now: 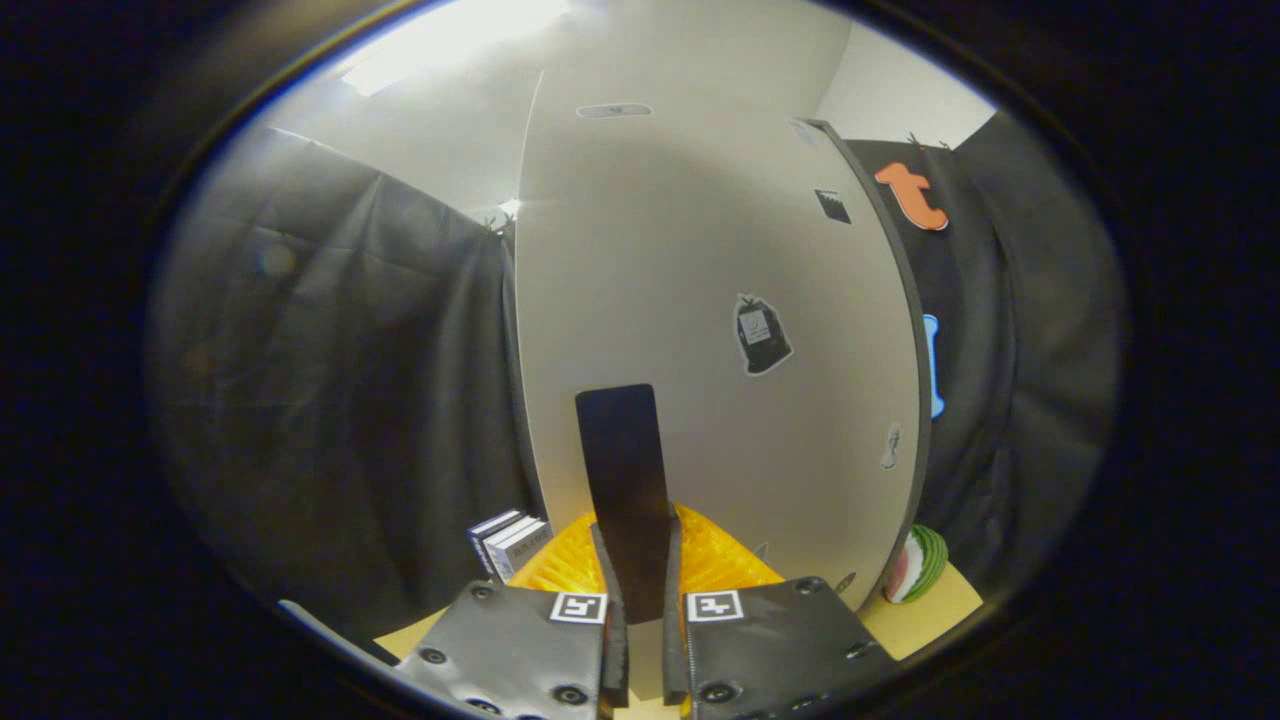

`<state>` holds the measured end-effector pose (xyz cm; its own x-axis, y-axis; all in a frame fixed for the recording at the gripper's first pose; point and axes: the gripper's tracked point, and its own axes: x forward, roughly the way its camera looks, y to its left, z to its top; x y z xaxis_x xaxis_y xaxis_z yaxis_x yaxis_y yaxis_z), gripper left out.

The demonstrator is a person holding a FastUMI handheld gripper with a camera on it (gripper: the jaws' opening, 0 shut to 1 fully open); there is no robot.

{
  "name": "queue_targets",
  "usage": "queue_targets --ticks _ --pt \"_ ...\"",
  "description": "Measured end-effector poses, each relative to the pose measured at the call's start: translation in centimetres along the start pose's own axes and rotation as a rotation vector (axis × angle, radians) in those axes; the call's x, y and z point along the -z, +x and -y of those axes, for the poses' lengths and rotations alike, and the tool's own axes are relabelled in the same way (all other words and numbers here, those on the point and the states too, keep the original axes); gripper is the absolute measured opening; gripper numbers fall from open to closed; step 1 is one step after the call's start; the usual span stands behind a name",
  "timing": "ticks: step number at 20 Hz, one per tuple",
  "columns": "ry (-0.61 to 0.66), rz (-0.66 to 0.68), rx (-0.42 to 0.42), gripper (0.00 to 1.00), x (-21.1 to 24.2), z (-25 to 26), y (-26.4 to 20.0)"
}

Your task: Open the shoe cabinet door, grab the shoes and put them into the shoe cabinet, then close the shoe cabinet door.

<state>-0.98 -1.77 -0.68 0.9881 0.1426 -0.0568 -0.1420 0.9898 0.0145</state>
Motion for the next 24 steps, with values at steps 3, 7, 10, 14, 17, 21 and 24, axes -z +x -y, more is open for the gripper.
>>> queue_targets --ticks 3,7,10,14,17,21,24 --pt "0.000 0.002 -0.020 0.15 -0.1 0.9 -1.7" --pt "-0.004 0.000 -0.043 0.15 -0.5 2.6 -3.7" --pt "-0.009 0.005 -0.048 0.15 -0.8 4.0 -5.5" --pt "-0.013 0.013 -0.045 0.14 -1.0 6.1 -8.2" --pt "-0.014 0.018 -0.031 0.14 -1.1 7.6 -9.2" --pt "-0.028 0.035 0.015 0.14 -1.7 10.5 -11.0" --pt "-0.025 0.051 0.076 0.13 -2.1 12.7 -11.6"
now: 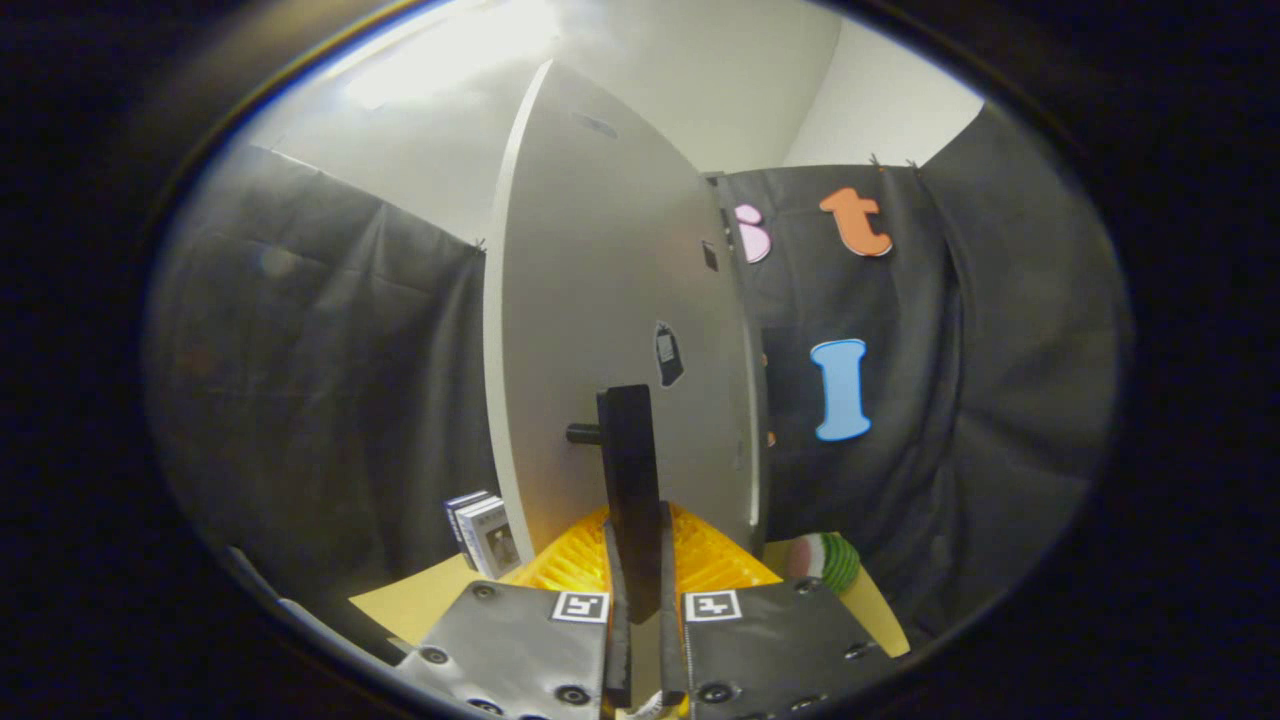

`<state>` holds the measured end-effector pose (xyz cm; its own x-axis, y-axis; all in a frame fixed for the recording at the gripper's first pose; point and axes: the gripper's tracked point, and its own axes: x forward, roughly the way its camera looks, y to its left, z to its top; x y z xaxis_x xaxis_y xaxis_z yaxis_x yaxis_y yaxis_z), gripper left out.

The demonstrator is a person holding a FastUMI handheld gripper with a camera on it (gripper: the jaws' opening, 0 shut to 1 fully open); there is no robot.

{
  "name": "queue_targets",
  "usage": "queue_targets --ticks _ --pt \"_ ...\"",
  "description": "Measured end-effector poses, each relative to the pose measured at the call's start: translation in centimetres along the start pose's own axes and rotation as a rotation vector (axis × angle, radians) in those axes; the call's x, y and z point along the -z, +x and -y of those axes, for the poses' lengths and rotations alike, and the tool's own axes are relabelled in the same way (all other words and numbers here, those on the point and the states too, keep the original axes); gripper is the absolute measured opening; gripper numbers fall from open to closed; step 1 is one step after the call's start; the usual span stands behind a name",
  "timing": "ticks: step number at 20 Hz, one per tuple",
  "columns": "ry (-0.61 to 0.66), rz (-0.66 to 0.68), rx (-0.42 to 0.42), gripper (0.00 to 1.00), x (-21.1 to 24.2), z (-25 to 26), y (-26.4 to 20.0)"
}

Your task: Open the shoe cabinet door, grab the shoes and put them into the shoe cabinet, then close the shoe cabinet door.

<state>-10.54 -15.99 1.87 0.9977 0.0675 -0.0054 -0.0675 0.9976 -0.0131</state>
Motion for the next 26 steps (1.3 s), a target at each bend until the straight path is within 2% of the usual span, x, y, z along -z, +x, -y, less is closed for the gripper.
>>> queue_targets --ticks 5,8,14,22,26 --pt "0.055 0.005 0.135 0.11 -0.5 5.8 -1.3" --pt "0.081 0.015 0.201 0.06 -0.9 8.7 -2.3" --pt "0.081 -0.014 0.179 0.04 -1.0 10.6 -1.7" --pt "0.083 0.014 0.216 0.05 -2.8 12.4 -6.1" --pt "0.059 0.047 0.203 0.05 -4.2 10.8 -7.8"
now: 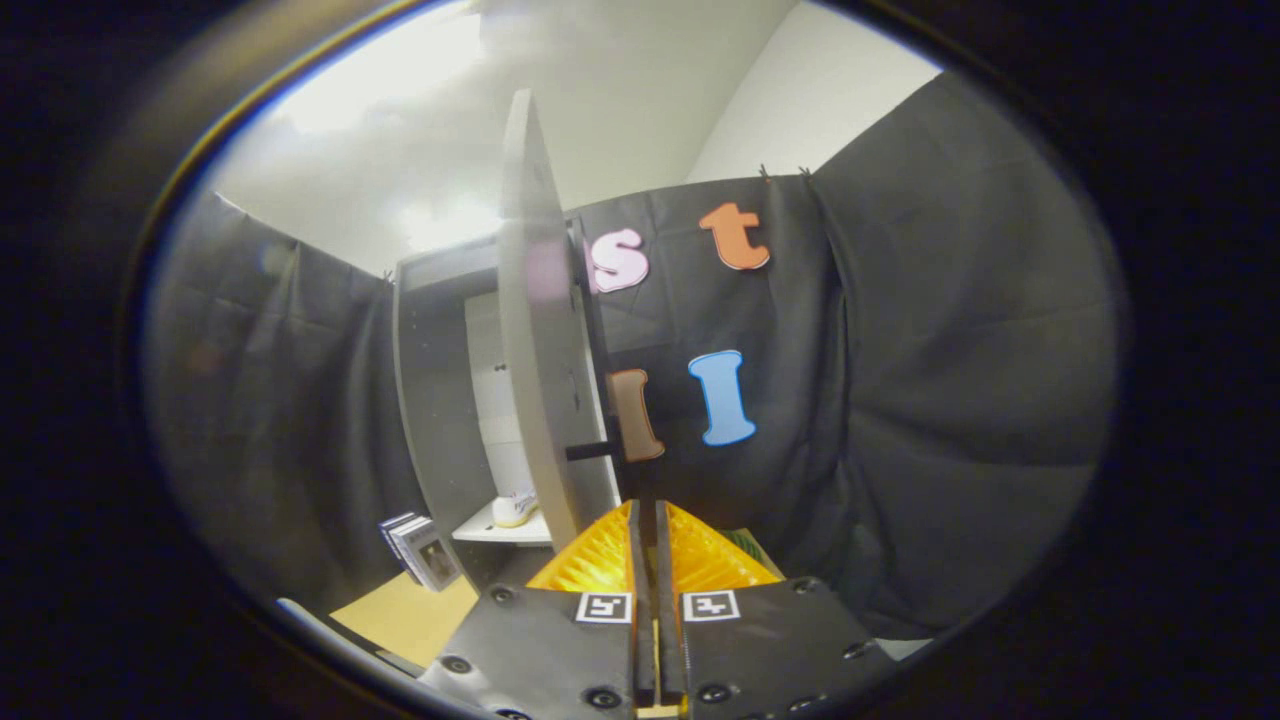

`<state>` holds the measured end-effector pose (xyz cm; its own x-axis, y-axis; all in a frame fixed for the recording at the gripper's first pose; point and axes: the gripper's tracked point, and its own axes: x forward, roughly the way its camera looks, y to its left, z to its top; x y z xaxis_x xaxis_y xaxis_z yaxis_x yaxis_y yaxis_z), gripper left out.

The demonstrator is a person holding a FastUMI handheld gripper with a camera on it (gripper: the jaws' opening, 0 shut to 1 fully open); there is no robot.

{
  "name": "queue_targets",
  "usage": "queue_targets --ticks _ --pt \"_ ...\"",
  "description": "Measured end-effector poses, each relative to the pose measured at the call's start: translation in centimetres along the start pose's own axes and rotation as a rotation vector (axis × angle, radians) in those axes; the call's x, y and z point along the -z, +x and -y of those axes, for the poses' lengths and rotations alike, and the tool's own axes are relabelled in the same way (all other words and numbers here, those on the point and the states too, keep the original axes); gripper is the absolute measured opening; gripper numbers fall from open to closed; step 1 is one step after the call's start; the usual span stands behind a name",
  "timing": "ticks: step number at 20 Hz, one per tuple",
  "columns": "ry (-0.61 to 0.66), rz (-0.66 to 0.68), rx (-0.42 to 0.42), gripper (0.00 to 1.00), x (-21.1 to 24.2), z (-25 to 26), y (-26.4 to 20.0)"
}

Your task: Open the shoe cabinet door, grab the shoes and put them into the shoe cabinet, then close the shoe cabinet door.

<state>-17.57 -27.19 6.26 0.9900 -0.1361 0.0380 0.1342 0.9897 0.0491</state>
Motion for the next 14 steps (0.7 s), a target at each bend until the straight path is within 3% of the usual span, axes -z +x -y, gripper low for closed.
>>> queue_targets --ticks 7,14 --pt "-0.030 0.066 -0.153 0.04 -0.6 -7.4 -1.4" --pt "-0.019 0.021 -0.269 0.10 6.4 -13.7 0.3"
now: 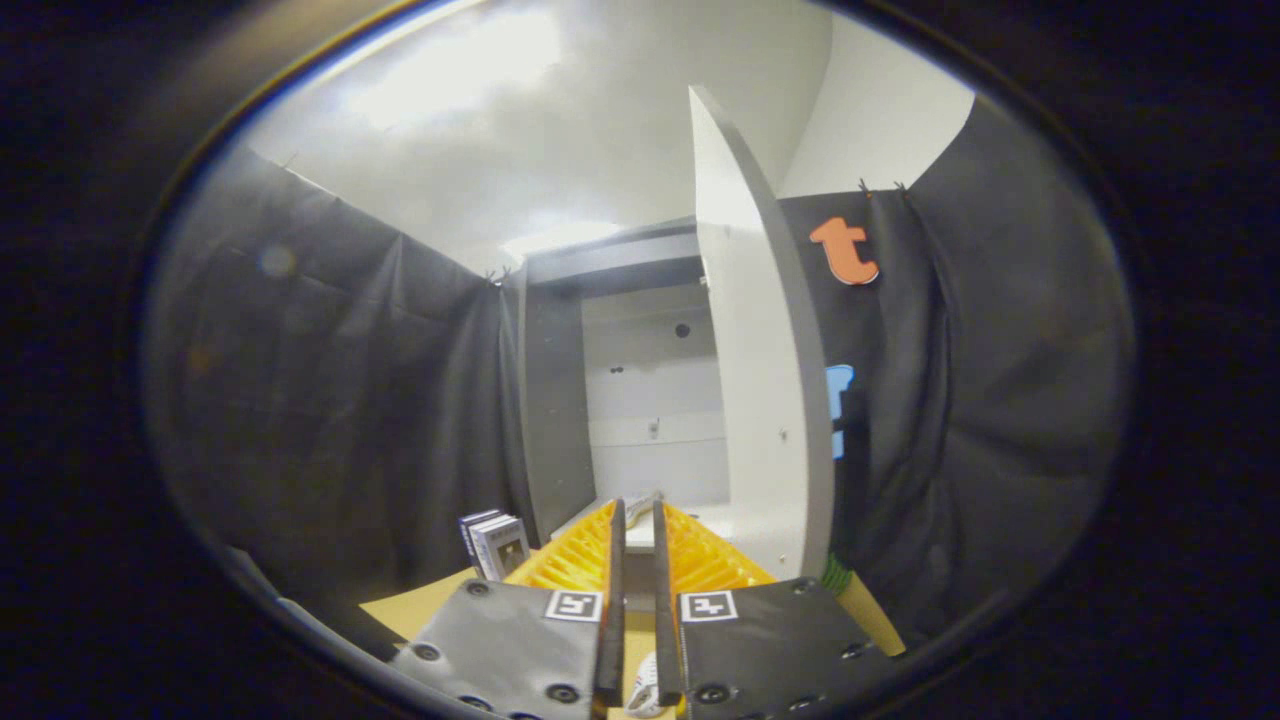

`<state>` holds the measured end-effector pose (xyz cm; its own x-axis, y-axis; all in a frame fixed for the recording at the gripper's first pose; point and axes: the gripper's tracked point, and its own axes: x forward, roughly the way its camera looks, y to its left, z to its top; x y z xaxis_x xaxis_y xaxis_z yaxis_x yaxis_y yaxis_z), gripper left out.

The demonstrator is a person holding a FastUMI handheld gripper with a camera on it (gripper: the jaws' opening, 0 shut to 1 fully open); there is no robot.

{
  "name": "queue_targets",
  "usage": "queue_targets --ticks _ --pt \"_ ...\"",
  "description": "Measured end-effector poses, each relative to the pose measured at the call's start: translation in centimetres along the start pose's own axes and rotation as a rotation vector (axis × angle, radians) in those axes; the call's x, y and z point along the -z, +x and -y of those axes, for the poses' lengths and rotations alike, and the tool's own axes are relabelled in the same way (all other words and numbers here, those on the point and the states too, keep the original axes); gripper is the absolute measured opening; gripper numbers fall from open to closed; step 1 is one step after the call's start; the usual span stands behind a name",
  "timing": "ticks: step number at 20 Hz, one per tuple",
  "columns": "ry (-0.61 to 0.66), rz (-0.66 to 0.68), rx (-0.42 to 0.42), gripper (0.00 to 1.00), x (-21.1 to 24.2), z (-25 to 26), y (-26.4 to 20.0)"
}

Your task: Open the shoe cabinet door, grab the shoes and put them into the shoe cabinet, then close the shoe cabinet door.

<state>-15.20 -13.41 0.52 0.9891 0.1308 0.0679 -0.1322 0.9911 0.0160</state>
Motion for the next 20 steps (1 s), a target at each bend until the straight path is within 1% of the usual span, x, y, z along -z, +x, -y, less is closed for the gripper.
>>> queue_targets --ticks 1,3,4,5,8,12,13,16,20 --pt "0.009 -0.012 -0.001 0.11 1.5 -0.2 0.3" --pt "0.033 -0.072 0.005 0.13 6.0 -0.5 1.0" --pt "0.052 -0.112 0.002 0.12 8.3 -0.7 1.4" --pt "0.070 -0.154 0.005 0.15 11.1 -1.1 1.9" --pt "0.093 -0.292 0.023 0.18 19.5 -1.0 2.9" --pt "0.050 -0.463 0.062 0.18 30.1 0.1 3.2" --pt "0.030 -0.503 0.080 0.20 32.6 0.4 3.1" --pt "0.020 -0.612 0.125 0.27 38.4 1.2 2.7" --pt "0.012 -0.732 0.172 0.27 44.6 1.9 2.5"
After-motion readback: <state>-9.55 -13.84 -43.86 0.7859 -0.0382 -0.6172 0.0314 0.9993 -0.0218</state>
